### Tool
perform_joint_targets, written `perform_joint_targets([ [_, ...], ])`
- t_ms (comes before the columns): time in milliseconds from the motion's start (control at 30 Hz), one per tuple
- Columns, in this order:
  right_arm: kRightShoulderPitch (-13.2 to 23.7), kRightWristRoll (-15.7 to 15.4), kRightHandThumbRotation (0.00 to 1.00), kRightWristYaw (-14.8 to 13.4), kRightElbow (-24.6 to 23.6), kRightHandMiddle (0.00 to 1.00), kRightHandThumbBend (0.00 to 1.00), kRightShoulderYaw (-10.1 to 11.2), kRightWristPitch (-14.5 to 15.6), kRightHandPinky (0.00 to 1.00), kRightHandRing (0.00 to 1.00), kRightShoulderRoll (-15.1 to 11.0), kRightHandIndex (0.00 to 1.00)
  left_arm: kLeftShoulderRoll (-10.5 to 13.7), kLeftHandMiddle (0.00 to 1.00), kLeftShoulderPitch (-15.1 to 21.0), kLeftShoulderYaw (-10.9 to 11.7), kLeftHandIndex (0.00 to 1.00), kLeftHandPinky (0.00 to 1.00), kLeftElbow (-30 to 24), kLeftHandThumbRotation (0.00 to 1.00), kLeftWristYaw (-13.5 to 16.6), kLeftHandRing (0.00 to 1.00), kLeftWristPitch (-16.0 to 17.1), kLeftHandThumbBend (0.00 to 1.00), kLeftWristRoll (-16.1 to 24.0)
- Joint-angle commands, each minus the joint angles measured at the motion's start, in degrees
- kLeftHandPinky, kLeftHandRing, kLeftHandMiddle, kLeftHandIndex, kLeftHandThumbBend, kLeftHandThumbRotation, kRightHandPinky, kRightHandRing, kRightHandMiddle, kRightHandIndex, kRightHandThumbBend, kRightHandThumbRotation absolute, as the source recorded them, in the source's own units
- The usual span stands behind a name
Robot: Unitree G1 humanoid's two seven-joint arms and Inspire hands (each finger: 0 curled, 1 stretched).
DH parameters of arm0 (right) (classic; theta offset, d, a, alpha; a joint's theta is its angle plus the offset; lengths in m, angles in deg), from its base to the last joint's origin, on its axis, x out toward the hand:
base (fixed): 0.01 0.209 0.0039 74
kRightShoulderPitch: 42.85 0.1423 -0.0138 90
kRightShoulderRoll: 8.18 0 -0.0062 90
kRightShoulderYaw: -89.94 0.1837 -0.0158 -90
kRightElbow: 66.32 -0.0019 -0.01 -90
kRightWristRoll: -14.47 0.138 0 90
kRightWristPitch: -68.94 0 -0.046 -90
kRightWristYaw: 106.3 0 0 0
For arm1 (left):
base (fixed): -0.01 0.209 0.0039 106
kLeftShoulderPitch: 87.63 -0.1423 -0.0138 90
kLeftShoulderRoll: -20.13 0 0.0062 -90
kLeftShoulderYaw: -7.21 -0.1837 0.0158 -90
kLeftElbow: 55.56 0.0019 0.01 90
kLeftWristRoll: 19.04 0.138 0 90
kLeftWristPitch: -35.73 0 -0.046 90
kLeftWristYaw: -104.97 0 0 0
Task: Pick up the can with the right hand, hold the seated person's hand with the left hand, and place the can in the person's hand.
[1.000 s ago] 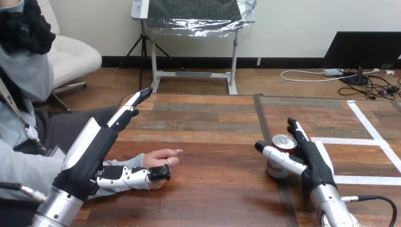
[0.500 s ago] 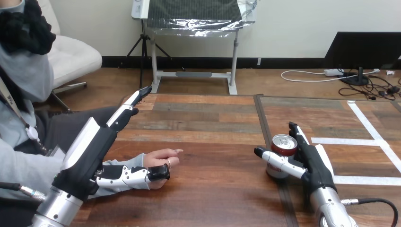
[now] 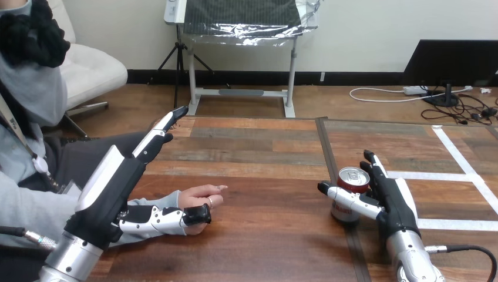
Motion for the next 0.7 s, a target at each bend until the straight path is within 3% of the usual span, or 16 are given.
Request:
perform_joint_targets([
  [0,1.08,-0.51,0.25,-1.28,0.54,0.94,0.95,-0.49,1.9,0.85,0.9,0.19,0.97,0.45,0.98,2.51,-0.04,0.97,0.9,-1.78,0.55,0.19,0.97,1.45,1.0,-0.73],
  [500,1.25,-0.35,0.03,-7.57,0.59,0.8,0.88,-0.19,2.69,0.67,0.73,0.86,0.84,0.5,0.98,2.48,0.02,0.97,0.91,-1.89,0.56,0.07,0.97,1.62,1.0,-1.05],
  [667,1.43,-0.72,0.01,-8.69,0.66,0.77,0.86,-0.56,3.08,0.64,0.7,0.69,0.81,0.49,0.98,2.66,0.02,0.97,0.91,-1.66,0.56,0.07,0.97,1.75,1.0,-1.06],
])
